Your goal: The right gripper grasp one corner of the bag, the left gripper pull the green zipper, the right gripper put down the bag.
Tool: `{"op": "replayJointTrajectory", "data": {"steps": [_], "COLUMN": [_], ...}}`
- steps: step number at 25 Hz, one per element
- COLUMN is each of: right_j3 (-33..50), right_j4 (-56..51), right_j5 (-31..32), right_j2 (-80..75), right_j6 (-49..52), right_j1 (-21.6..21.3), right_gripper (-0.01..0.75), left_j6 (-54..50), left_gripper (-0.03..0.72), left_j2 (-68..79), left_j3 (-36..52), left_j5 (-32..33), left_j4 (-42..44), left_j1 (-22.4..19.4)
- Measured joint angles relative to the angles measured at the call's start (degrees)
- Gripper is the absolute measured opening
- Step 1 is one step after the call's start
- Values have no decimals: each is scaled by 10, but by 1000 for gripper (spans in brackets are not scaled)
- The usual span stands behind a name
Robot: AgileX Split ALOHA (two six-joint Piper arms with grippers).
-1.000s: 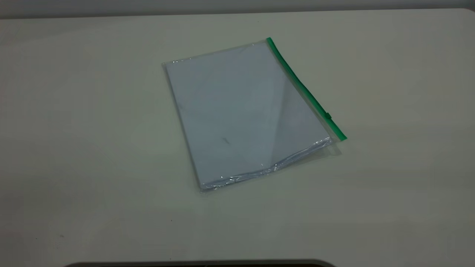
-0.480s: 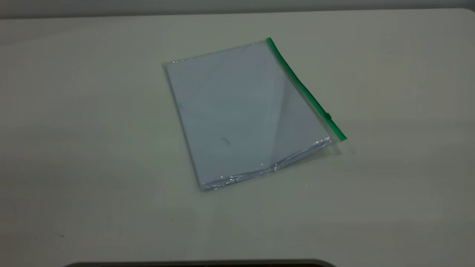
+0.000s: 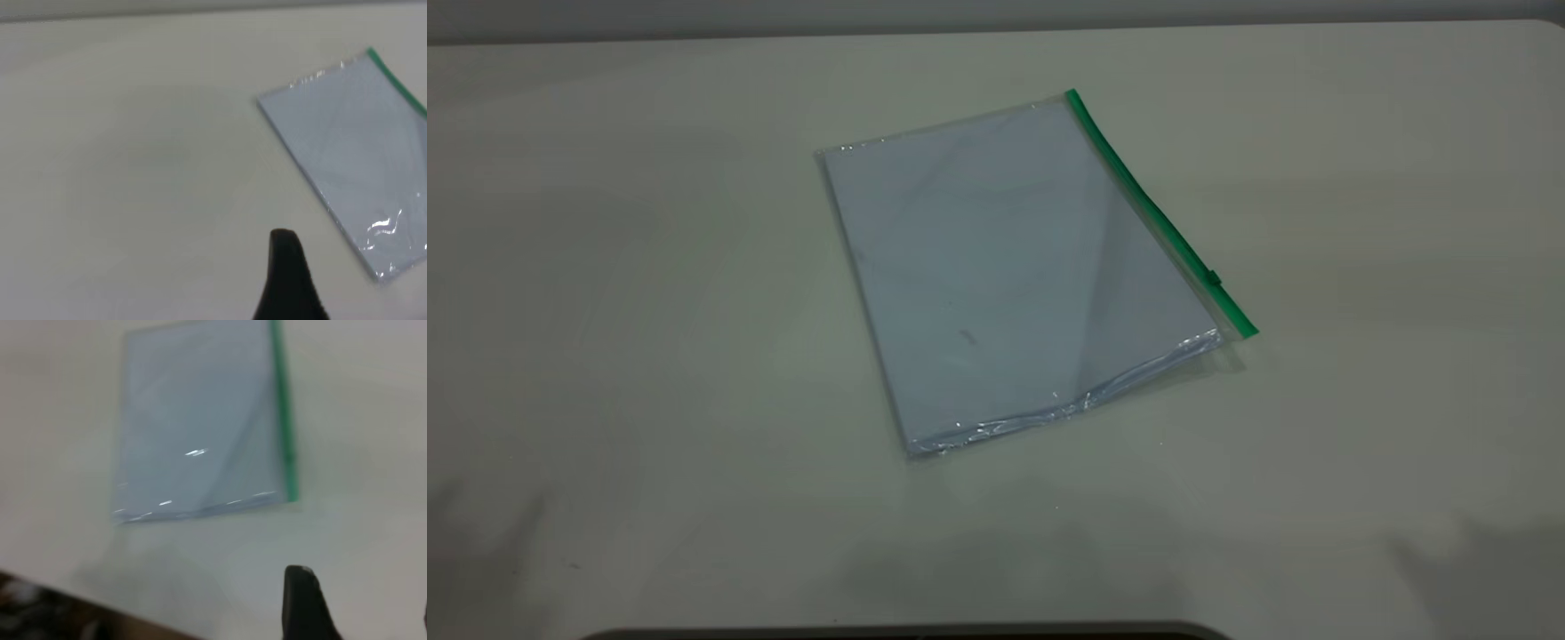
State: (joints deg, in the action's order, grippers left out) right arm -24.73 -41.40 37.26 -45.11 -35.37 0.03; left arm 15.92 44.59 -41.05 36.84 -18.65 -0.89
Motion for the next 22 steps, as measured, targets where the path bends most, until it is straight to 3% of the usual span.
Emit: {"op": "replayJointTrajectory", "data": {"steps": [11, 22], "right_j3": [-3, -137], "right_j4": [-561, -612], "right_j5": [-65, 30], "right_j2": [-457, -779], "right_j6": [-479, -543], "right_j1": [0, 0], "right_gripper": [472, 470], "left_j6": [174, 210], "left_gripper": [584, 584], "left_j2": [166, 167], "left_j3": [-43, -44], "left_j5": [-22, -39], "left_j4": [-147, -175], "left_j1": [0, 0]}}
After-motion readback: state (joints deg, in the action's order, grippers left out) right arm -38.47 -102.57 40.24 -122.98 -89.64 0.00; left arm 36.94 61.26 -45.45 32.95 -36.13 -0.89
